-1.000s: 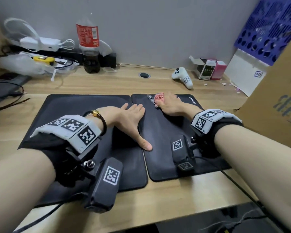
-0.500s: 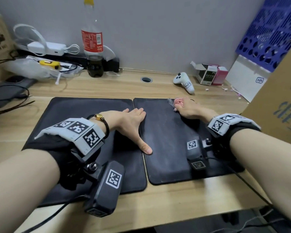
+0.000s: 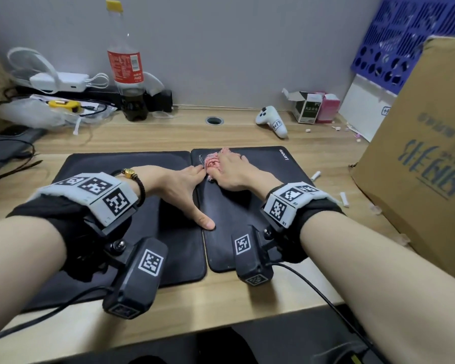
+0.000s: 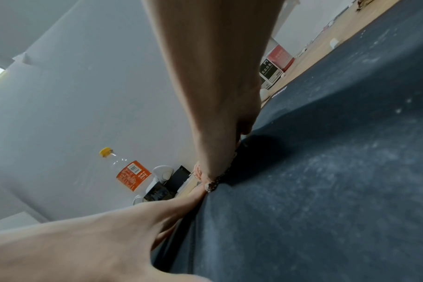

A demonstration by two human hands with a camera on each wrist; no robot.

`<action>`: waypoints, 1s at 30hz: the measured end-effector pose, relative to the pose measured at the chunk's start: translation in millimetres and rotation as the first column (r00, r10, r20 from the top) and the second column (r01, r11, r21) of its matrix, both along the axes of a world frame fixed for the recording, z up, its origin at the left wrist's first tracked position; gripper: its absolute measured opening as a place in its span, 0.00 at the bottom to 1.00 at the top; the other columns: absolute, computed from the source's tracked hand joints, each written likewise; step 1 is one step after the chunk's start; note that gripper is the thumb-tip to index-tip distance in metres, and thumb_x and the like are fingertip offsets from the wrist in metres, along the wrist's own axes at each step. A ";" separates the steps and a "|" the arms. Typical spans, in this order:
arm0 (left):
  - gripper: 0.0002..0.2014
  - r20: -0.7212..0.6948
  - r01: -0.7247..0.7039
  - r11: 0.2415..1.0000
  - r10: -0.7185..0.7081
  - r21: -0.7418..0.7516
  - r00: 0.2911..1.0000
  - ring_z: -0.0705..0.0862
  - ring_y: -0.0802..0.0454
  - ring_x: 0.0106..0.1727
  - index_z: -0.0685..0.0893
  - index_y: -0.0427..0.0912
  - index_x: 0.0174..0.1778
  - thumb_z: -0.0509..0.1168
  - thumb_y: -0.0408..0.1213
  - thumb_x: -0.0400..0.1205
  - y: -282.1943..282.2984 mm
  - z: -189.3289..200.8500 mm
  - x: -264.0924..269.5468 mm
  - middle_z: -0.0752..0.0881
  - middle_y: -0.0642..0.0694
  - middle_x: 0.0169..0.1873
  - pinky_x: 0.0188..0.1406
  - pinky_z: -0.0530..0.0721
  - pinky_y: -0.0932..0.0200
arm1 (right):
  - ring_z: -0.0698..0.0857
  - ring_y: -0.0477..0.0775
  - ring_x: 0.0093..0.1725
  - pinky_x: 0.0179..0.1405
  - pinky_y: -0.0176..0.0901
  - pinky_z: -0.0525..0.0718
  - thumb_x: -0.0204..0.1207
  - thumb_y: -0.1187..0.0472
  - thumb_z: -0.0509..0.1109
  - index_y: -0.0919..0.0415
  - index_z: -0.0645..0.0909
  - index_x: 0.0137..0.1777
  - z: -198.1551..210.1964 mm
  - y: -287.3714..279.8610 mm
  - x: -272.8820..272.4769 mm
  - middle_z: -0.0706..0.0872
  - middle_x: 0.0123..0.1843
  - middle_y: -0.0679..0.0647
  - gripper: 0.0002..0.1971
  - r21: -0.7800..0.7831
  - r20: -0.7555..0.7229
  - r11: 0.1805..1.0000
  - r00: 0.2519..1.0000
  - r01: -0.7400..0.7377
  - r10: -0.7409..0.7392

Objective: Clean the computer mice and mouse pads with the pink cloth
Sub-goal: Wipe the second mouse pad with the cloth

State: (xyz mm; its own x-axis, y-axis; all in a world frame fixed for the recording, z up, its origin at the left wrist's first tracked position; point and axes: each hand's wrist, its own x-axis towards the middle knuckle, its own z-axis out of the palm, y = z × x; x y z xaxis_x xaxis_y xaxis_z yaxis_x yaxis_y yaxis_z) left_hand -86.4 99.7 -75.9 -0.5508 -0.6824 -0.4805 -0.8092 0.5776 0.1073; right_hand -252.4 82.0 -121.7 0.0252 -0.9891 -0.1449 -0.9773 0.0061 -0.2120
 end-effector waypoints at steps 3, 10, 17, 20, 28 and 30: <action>0.68 0.007 -0.025 1.000 0.025 -0.005 1.000 0.42 0.54 0.85 0.36 0.43 0.84 0.72 0.71 0.62 3.6 0.3 3.8 0.42 0.50 0.84 0.84 0.46 0.54 | 0.52 0.61 0.85 0.82 0.55 0.50 0.85 0.45 0.51 0.67 0.56 0.83 -1.2 -0.1 6.9 0.53 0.86 0.64 0.34 0.002 0.007 1.000 1.000 -0.011 0.011; 0.68 0.034 -0.065 0.998 0.066 -0.019 0.997 0.40 0.53 0.85 0.36 0.41 0.84 0.70 0.73 0.62 7.8 -0.5 6.3 0.39 0.48 0.85 0.84 0.44 0.53 | 0.60 0.59 0.83 0.79 0.66 0.50 0.84 0.47 0.54 0.61 0.59 0.81 0.3 21.2 -4.2 0.61 0.84 0.57 0.29 -0.047 0.076 0.998 0.996 -0.033 0.036; 0.61 -0.059 -0.122 0.992 0.120 -0.020 0.991 0.46 0.54 0.85 0.44 0.42 0.85 0.70 0.69 0.66 20.5 -0.6 12.2 0.47 0.50 0.84 0.83 0.49 0.53 | 0.73 0.62 0.74 0.72 0.62 0.62 0.81 0.52 0.58 0.60 0.66 0.69 2.7 69.1 -91.8 0.77 0.73 0.59 0.20 -0.029 0.080 0.960 0.958 0.278 -0.275; 0.56 -0.131 -0.157 0.987 0.152 -0.030 0.980 0.47 0.54 0.84 0.46 0.42 0.85 0.67 0.68 0.70 32.6 -7.5 21.1 0.47 0.50 0.85 0.81 0.49 0.54 | 0.76 0.68 0.71 0.69 0.59 0.67 0.81 0.53 0.58 0.66 0.67 0.68 5.1 72.4 -63.3 0.79 0.68 0.65 0.21 -0.053 0.040 0.958 0.959 0.281 -0.279; 0.50 -0.281 -0.204 0.979 0.189 -0.026 0.941 0.50 0.50 0.85 0.52 0.48 0.85 0.66 0.66 0.73 53.2 -14.7 30.8 0.52 0.49 0.85 0.80 0.52 0.54 | 0.65 0.54 0.80 0.79 0.70 0.45 0.85 0.55 0.55 0.49 0.66 0.77 11.3 125.8 -7.7 0.67 0.80 0.49 0.20 -0.061 0.128 0.997 0.990 -0.057 0.064; 0.47 -0.290 -0.206 0.978 0.189 -0.029 0.938 0.54 0.47 0.84 0.53 0.50 0.85 0.66 0.65 0.74 57.9 -13.0 29.9 0.54 0.47 0.84 0.79 0.56 0.53 | 0.69 0.53 0.78 0.79 0.69 0.47 0.85 0.56 0.55 0.46 0.67 0.76 14.3 140.8 -34.3 0.69 0.79 0.46 0.20 -0.067 0.105 0.998 0.994 0.003 0.004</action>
